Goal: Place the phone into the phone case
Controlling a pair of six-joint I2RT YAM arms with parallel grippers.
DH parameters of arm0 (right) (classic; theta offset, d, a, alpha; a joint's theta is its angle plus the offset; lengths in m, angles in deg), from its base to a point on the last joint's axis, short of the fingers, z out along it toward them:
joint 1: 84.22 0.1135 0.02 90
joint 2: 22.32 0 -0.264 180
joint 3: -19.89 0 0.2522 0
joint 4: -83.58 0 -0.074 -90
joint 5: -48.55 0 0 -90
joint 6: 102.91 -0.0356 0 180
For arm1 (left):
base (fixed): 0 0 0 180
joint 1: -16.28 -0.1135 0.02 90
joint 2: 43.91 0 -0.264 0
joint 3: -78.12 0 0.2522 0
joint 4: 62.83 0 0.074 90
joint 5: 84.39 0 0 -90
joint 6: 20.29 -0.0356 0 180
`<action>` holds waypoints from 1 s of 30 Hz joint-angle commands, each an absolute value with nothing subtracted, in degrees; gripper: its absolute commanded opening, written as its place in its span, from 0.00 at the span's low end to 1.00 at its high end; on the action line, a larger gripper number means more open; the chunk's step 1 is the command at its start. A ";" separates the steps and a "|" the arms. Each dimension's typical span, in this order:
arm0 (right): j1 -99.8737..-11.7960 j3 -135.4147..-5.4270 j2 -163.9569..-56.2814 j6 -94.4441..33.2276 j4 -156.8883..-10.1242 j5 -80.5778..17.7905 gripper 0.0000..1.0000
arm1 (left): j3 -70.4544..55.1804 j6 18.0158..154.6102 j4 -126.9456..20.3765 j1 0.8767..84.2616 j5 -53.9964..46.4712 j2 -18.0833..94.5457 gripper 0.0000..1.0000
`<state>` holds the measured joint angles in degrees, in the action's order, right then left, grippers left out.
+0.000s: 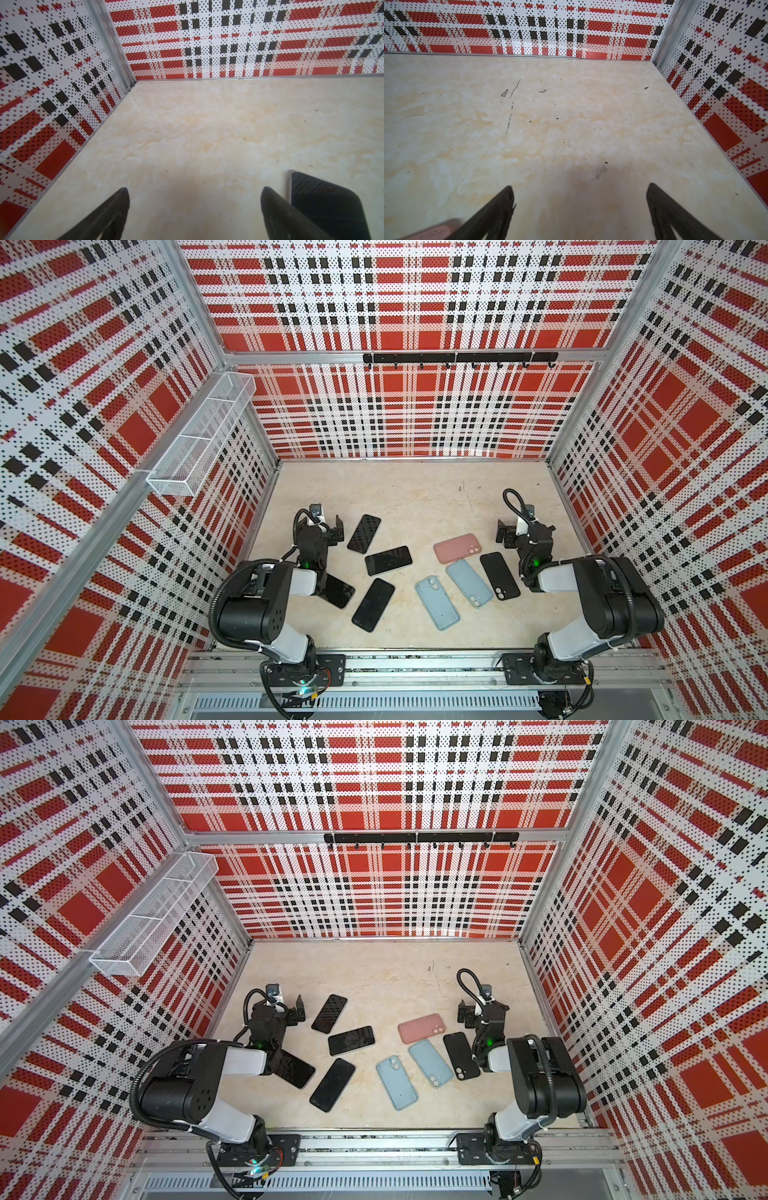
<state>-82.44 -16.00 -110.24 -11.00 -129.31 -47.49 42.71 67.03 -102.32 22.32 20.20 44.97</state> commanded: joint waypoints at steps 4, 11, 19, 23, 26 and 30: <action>-82.75 -22.70 -92.12 -14.00 -112.45 -46.66 1.00 | 35.41 63.25 -86.77 29.37 38.26 33.38 0.99; -83.61 -41.87 -80.09 -34.62 -83.33 -32.40 1.00 | 22.75 79.10 -67.15 25.31 30.82 13.05 0.99; -83.69 -42.02 -75.62 -45.74 -88.22 -22.67 1.00 | 25.95 103.54 -61.96 9.39 10.97 0.36 0.99; -83.56 -46.50 -80.00 -43.56 -81.06 -17.61 1.00 | 27.01 105.93 -57.09 8.73 7.39 -1.60 0.99; -81.57 -50.73 -84.81 -41.94 -74.39 -14.45 1.00 | 22.34 103.22 -48.10 10.66 1.56 1.17 0.99; -73.06 -57.97 -91.20 -35.12 -61.68 -21.57 1.00 | 15.57 101.07 -30.32 14.07 1.09 7.83 0.99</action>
